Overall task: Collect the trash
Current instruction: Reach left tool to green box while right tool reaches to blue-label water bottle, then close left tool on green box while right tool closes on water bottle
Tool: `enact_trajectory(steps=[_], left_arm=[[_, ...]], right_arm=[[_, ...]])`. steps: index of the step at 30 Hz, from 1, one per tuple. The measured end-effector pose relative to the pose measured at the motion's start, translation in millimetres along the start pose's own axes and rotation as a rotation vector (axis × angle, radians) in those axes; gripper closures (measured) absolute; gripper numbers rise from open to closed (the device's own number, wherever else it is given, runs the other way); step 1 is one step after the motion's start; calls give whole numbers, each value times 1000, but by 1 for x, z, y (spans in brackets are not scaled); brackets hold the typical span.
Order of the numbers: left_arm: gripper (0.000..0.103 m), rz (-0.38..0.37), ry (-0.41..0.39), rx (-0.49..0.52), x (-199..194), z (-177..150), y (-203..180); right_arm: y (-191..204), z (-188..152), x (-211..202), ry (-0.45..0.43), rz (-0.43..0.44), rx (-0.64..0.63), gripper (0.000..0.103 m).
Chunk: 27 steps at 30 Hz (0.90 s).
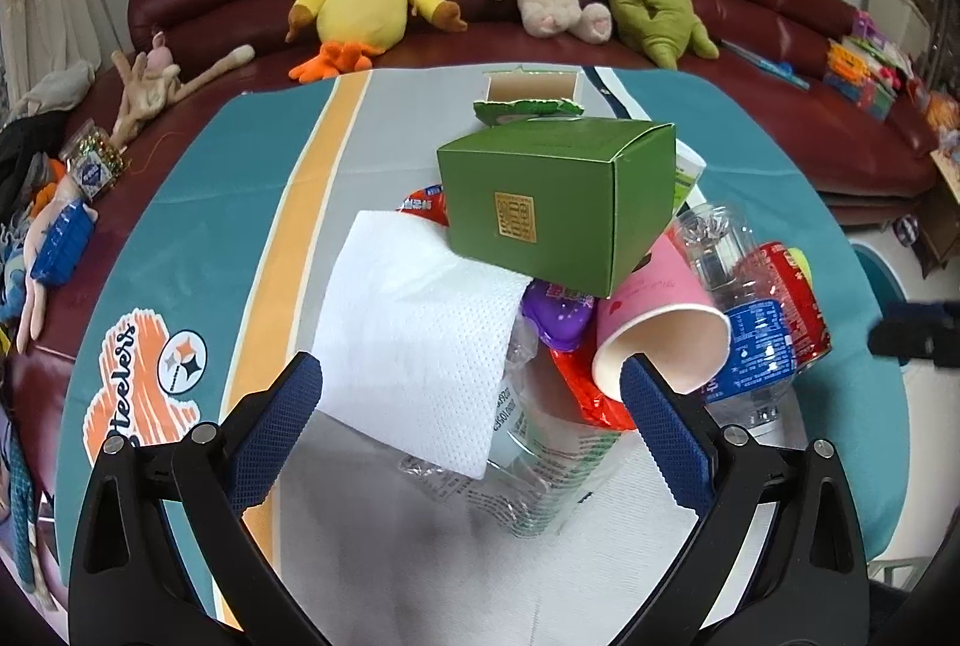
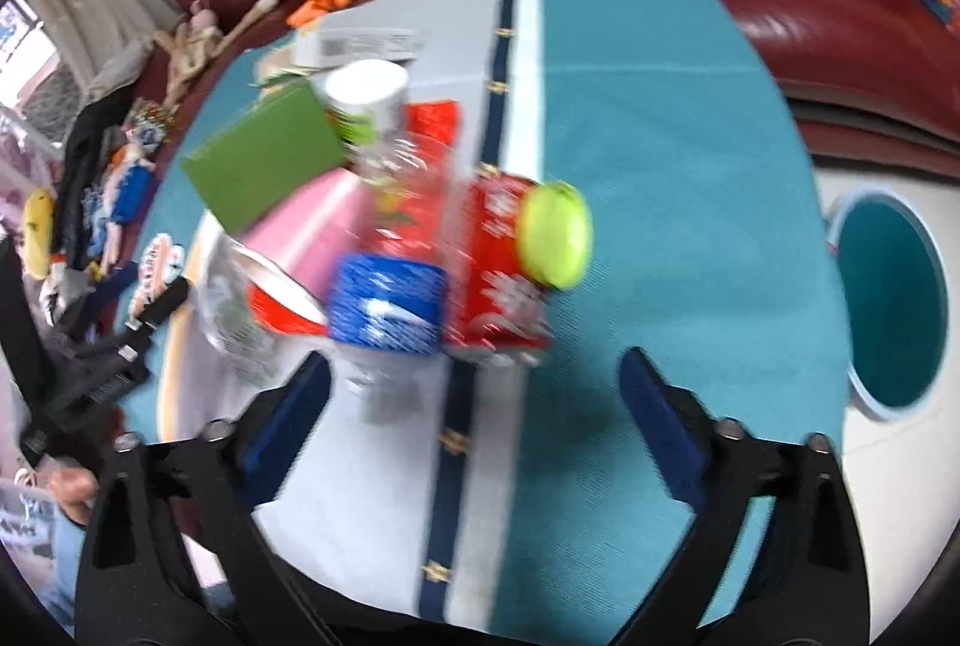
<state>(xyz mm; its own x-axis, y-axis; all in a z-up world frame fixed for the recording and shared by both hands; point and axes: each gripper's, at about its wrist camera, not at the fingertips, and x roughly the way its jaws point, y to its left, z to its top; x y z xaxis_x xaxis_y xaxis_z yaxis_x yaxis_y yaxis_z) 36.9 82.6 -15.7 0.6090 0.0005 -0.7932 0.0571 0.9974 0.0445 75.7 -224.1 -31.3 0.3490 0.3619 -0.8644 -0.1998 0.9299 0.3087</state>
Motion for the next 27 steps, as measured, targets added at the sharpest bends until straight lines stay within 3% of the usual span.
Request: enact_trajectory(steps=[2, 6, 10, 16, 20, 27], left_arm=[[4, -12, -5, -9, 3, 0, 3], [4, -45, -9, -38, 7, 10, 16], [4, -47, -31, 8, 3, 32, 22], [4, -225, -10, 109, 0, 81, 19], [4, -213, 29, 236, 18, 112, 2], [4, -428, 158, 228, 69, 126, 5]], right_arm=[[8, 12, 7, 19, 14, -4, 31], [18, 30, 27, 80, 25, 8, 31], [22, 47, 44, 129, 34, 29, 31], [26, 58, 60, 202, 45, 45, 31], [24, 60, 63, 216, 54, 67, 31], [19, 64, 74, 261, 75, 102, 31]])
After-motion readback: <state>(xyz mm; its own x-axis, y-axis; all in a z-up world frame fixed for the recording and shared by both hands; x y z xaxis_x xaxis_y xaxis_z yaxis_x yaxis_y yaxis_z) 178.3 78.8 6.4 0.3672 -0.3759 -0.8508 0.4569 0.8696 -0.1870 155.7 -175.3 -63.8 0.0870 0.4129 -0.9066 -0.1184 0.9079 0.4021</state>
